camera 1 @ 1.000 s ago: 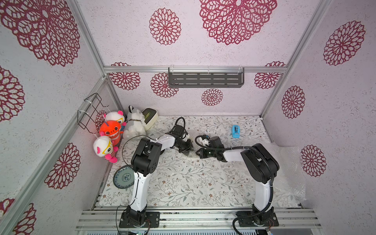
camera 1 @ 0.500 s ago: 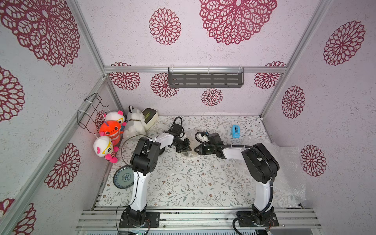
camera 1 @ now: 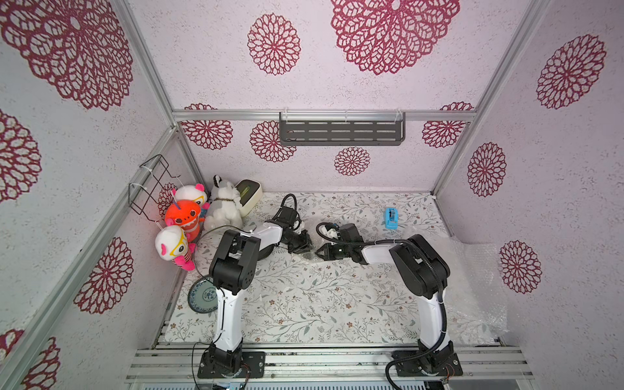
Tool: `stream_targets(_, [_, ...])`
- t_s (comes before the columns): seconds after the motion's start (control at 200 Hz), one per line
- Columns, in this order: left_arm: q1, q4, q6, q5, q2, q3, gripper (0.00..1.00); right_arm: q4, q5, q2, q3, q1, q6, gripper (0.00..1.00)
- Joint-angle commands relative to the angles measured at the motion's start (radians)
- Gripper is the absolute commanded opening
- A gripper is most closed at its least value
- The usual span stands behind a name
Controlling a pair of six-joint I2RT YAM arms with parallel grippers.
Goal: Wrap dinner plates in bubble wrap
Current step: Wrap the plate in the bubble wrap.
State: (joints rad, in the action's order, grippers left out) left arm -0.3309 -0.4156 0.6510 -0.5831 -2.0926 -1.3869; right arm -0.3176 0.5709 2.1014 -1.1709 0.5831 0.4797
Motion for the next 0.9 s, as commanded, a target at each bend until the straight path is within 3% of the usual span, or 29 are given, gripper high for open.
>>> stream_targets(0.0, [0.055,0.099,0.006,-0.075,0.181,0.091,0.33,0.146,-0.067,0.035,0.045,0.014,-0.003,0.0])
stream_targets(0.16, [0.062,0.366,0.075,-0.178,0.296,0.238,0.62,0.121,-0.054,0.038,0.036,0.014,0.019,0.0])
stream_targets(0.17, [0.06,0.375,0.076,-0.178,0.296,0.241,0.82,0.121,-0.054,0.038,0.035,0.014,0.02,0.0])
stream_targets(0.18, [0.056,0.384,0.077,-0.178,0.297,0.243,0.94,0.119,-0.053,0.038,0.035,0.015,0.021,0.0])
stream_targets(0.195, [0.053,0.392,0.076,-0.174,0.295,0.244,1.0,0.12,-0.052,0.039,0.034,0.015,0.023,0.0])
stream_targets(0.37, [-0.011,0.372,0.003,-0.116,0.228,0.176,0.98,0.111,-0.043,0.036,0.031,0.015,0.032,0.0])
stream_targets(0.465, [-0.022,0.281,-0.01,-0.006,0.166,0.104,1.0,0.103,-0.037,0.031,0.034,0.015,0.038,0.0])
stream_targets(0.545, [-0.015,0.253,0.023,0.059,0.111,0.072,0.85,0.09,-0.036,0.021,0.04,0.015,0.047,0.0])
stream_targets(0.63, [-0.015,0.29,0.069,0.052,0.072,0.075,0.71,0.065,-0.029,0.01,0.048,0.017,0.061,0.0])
stream_targets(0.741, [-0.016,0.29,0.1,0.056,0.059,0.09,0.25,0.027,-0.013,-0.004,0.061,0.017,0.074,0.0])
stream_targets(0.791, [-0.015,0.269,0.105,0.1,0.072,0.116,0.08,0.009,-0.009,-0.02,0.07,0.017,0.078,0.0])
stream_targets(0.826, [-0.013,0.255,0.109,0.138,0.084,0.138,0.0,-0.004,-0.002,-0.036,0.077,0.017,0.078,0.03])
stream_targets(0.896, [-0.007,0.221,0.111,0.208,0.089,0.183,0.0,-0.035,0.025,-0.083,0.092,0.015,0.053,0.2])
